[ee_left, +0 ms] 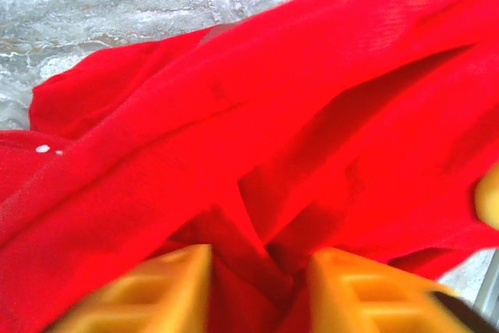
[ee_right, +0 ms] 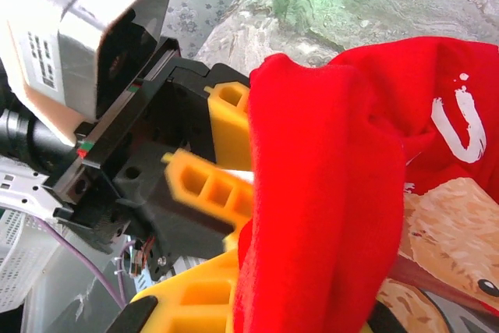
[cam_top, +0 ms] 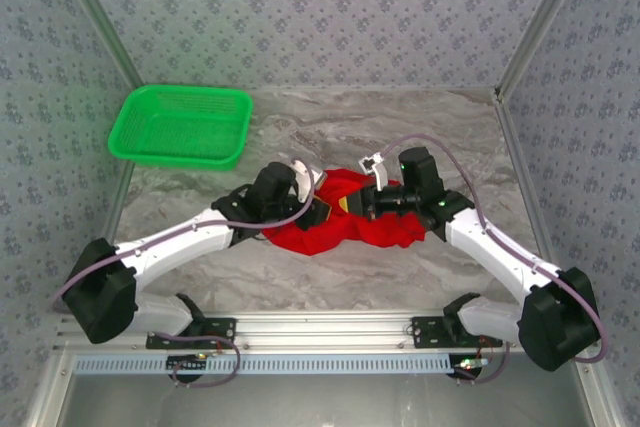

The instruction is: Fold the inside-out t-shirt

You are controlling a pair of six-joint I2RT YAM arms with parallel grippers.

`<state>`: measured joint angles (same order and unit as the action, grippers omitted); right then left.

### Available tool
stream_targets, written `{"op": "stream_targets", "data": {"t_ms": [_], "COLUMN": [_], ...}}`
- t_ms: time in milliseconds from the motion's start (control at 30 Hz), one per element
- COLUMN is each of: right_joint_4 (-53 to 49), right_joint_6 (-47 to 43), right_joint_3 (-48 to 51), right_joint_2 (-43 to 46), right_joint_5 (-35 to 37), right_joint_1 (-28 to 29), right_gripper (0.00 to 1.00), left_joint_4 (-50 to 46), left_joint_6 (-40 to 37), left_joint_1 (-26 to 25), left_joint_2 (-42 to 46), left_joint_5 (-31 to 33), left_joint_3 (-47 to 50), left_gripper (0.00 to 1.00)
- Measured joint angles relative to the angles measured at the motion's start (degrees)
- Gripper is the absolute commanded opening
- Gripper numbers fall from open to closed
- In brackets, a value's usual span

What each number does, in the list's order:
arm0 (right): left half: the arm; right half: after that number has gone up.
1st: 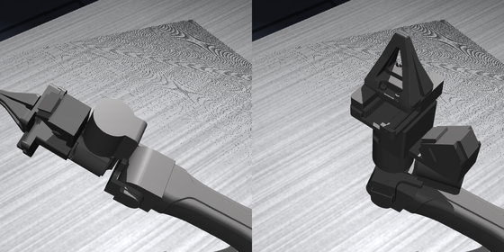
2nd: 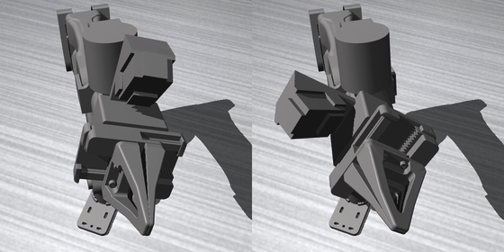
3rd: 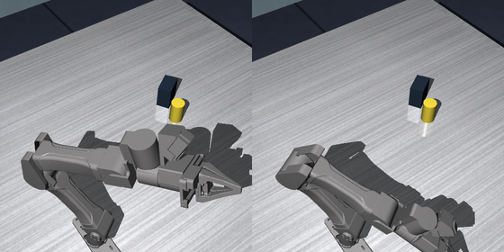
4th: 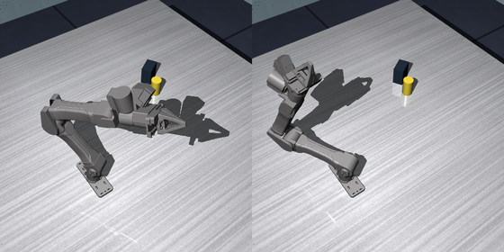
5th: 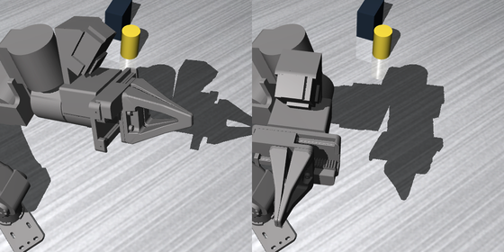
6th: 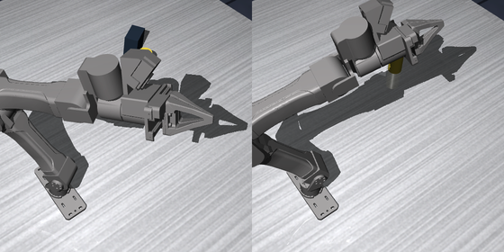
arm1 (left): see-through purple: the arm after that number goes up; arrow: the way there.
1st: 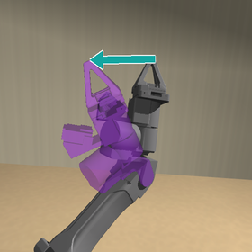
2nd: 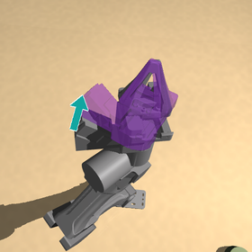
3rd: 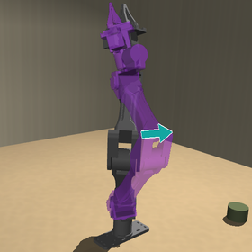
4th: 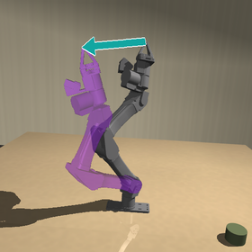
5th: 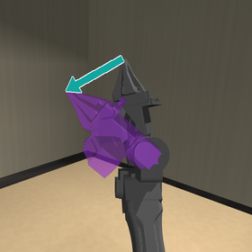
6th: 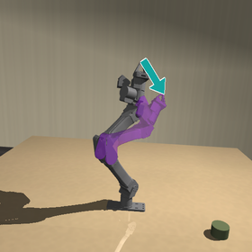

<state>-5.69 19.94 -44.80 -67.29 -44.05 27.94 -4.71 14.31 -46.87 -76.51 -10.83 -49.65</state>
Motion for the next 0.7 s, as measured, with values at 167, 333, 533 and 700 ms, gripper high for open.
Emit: {"op": "stream_targets", "data": {"t_ms": [167, 333, 533, 700], "right_joint_4": [-0.7, -7.0, -14.2, -18.4], "right_joint_6": [0.0, -1.1, -4.3, -6.1], "right_joint_3": [0.0, -1.7, -8.2, -11.5], "right_joint_2": [0.5, 0.6, -0.4, -1.8], "right_joint_5": [0.9, 7.3, 21.0, 30.8], "right_joint_1": [-0.6, -1.6, 0.6, 3.5], "right_gripper": [0.00, 0.00, 0.19, 0.51], "left_joint_4": [1.4, 5.6, 15.0, 18.2], "left_joint_6": [-0.5, -0.2, 4.7, 7.8], "left_joint_1": [1.7, 5.2, 7.0, 7.0], "left_joint_2": [0.0, 5.9, 13.2, 13.4], "left_joint_5": [-3.5, -14.9, -29.0, -33.6], "left_joint_3": [0.0, 3.5, 6.8, 6.8], "left_gripper": [0.00, 0.00, 0.00, 0.00]}}
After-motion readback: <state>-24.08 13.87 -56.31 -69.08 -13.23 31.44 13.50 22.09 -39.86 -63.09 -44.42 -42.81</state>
